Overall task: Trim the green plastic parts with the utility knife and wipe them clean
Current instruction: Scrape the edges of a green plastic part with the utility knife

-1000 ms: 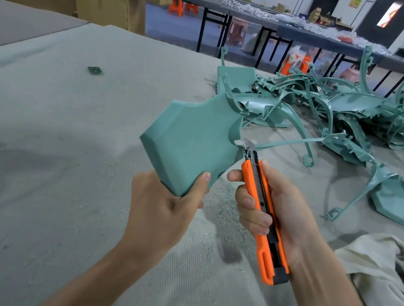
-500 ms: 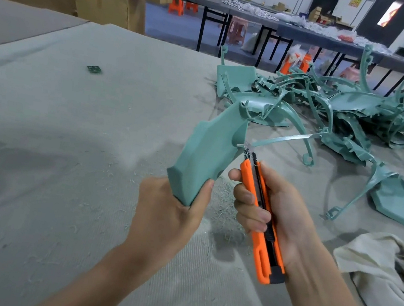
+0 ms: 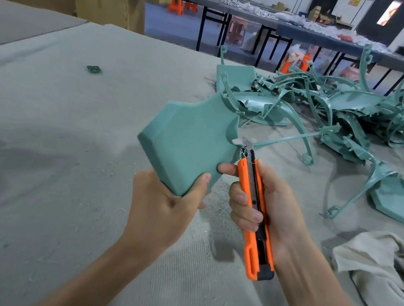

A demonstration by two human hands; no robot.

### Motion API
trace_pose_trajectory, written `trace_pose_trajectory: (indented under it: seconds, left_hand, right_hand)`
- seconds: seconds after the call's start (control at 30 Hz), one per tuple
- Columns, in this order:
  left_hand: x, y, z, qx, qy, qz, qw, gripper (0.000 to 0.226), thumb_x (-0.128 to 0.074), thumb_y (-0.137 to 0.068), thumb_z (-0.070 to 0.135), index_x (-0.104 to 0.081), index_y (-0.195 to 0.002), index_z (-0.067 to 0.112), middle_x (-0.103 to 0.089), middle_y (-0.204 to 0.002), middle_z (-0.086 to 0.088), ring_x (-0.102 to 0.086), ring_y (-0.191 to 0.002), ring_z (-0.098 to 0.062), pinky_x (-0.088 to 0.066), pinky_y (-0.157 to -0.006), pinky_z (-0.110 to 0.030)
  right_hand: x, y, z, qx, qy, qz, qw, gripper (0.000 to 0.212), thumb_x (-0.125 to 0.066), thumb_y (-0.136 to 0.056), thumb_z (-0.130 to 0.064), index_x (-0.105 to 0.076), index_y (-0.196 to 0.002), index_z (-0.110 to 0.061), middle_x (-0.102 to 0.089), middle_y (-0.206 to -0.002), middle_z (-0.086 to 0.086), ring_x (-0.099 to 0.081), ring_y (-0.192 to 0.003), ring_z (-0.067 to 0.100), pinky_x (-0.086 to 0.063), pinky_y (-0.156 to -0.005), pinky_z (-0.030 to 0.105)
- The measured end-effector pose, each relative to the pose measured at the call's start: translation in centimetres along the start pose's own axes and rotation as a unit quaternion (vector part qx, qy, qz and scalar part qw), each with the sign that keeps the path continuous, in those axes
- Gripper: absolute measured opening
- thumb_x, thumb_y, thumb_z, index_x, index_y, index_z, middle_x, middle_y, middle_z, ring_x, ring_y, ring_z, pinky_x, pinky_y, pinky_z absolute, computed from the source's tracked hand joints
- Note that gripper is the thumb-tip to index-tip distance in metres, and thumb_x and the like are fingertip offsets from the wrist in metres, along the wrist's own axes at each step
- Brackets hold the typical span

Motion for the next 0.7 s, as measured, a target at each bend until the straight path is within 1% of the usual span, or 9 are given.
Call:
trace_pose_trajectory:
  seconds: [0.03,0.13,0.23,0.33,0.4,0.47,0.53,0.6,0.7]
  left_hand:
    - [-0.2,-0.1,-0.2,0.017,0.036,-0.01,0.999,0.022,-0.074,-0.083,0.014,-0.068,-0.073,0.032,-0.072,-0.066,0.01,-0.07,-0.056,-0.009,-0.056,-0.043,-0.032]
    - [-0.5,-0.2,-0.8,0.057,0.104,-0.03,0.993,0.022,-0.072,-0.084,0.006,-0.07,-0.083,0.028,-0.074,-0.071,0.005,-0.073,-0.063,-0.016,-0.057,-0.048,-0.029]
    - [-0.7,-0.4,-1.3,0.077,0.118,-0.036,0.989,0.017,-0.071,-0.084,0.006,-0.07,-0.087,0.023,-0.074,-0.073,0.003,-0.073,-0.063,-0.017,-0.055,-0.047,-0.026]
    - [-0.9,-0.7,-1.7,0.091,0.131,-0.051,0.986,0.015,-0.07,-0.085,0.006,-0.071,-0.092,0.018,-0.075,-0.075,0.0,-0.073,-0.064,-0.021,-0.056,-0.049,-0.029]
    - [-0.7,-1.1,-1.8,0.095,0.138,-0.054,0.984,0.012,-0.07,-0.085,0.005,-0.071,-0.094,0.013,-0.075,-0.075,-0.002,-0.073,-0.065,-0.022,-0.056,-0.05,-0.03]
    - [-0.4,-1.4,-2.0,0.103,0.15,-0.052,0.982,0.012,-0.069,-0.085,0.005,-0.071,-0.096,0.009,-0.075,-0.077,-0.004,-0.073,-0.066,-0.024,-0.057,-0.051,-0.031]
    - [-0.2,-1.5,-2.2,0.108,0.155,-0.054,0.98,0.013,-0.069,-0.085,0.005,-0.071,-0.098,0.008,-0.075,-0.079,-0.006,-0.073,-0.068,-0.027,-0.057,-0.053,-0.033]
    - [-0.1,-1.5,-2.3,0.115,0.153,-0.049,0.98,0.013,-0.069,-0.085,0.005,-0.071,-0.098,0.008,-0.075,-0.079,-0.007,-0.073,-0.068,-0.027,-0.058,-0.053,-0.035]
    - [-0.1,-1.3,-2.4,0.121,0.131,-0.043,0.983,0.01,-0.072,-0.084,0.008,-0.072,-0.093,0.013,-0.075,-0.076,-0.003,-0.073,-0.066,-0.025,-0.059,-0.052,-0.037]
  right_hand:
    - [0.0,0.0,-0.1,0.002,0.002,-0.003,1.0,0.047,-0.038,-0.098,-0.039,-0.068,-0.103,-0.002,-0.044,-0.049,0.003,-0.031,-0.027,0.006,-0.028,-0.027,0.016]
    - [0.2,0.1,-0.1,0.002,0.008,-0.007,1.0,0.052,-0.033,-0.103,-0.039,-0.069,-0.104,-0.002,-0.045,-0.05,0.004,-0.031,-0.027,0.006,-0.028,-0.027,0.016]
    - [0.3,0.1,-0.2,-0.007,0.013,-0.01,1.0,0.053,-0.033,-0.103,-0.04,-0.071,-0.103,-0.002,-0.045,-0.05,0.004,-0.031,-0.027,0.006,-0.028,-0.028,0.015]
    - [0.2,0.4,0.1,-0.032,0.032,-0.023,0.999,0.054,-0.036,-0.1,-0.041,-0.075,-0.1,-0.005,-0.045,-0.051,0.004,-0.031,-0.027,0.006,-0.027,-0.028,0.015]
    - [-0.4,0.6,0.8,-0.055,0.055,-0.044,0.996,0.051,-0.04,-0.095,-0.042,-0.076,-0.103,-0.007,-0.046,-0.051,0.004,-0.032,-0.028,0.007,-0.028,-0.028,0.015]
    - [-1.2,0.7,1.0,-0.052,0.061,-0.066,0.995,0.052,-0.042,-0.092,-0.044,-0.075,-0.107,-0.006,-0.047,-0.052,0.005,-0.033,-0.028,0.007,-0.03,-0.028,0.016]
    - [-1.3,0.8,0.3,-0.021,0.049,-0.073,0.996,0.055,-0.041,-0.093,-0.045,-0.074,-0.11,-0.004,-0.048,-0.052,0.004,-0.033,-0.029,0.007,-0.03,-0.028,0.017]
    - [-1.0,0.9,-0.9,0.026,0.044,-0.068,0.996,0.055,-0.038,-0.097,-0.044,-0.073,-0.109,-0.004,-0.048,-0.051,0.004,-0.033,-0.029,0.007,-0.03,-0.029,0.017]
    - [0.1,1.2,-3.2,0.125,0.084,-0.01,0.989,0.054,-0.038,-0.1,-0.049,-0.074,-0.1,-0.009,-0.047,-0.053,0.004,-0.033,-0.032,0.009,-0.031,-0.033,0.018]
Point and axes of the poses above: each hand's wrist, its own y-axis away from the middle knuckle, its own x-axis out of the back of the hand, z = x × y, the point moved 10 cm from there along -y, towards the middle knuckle
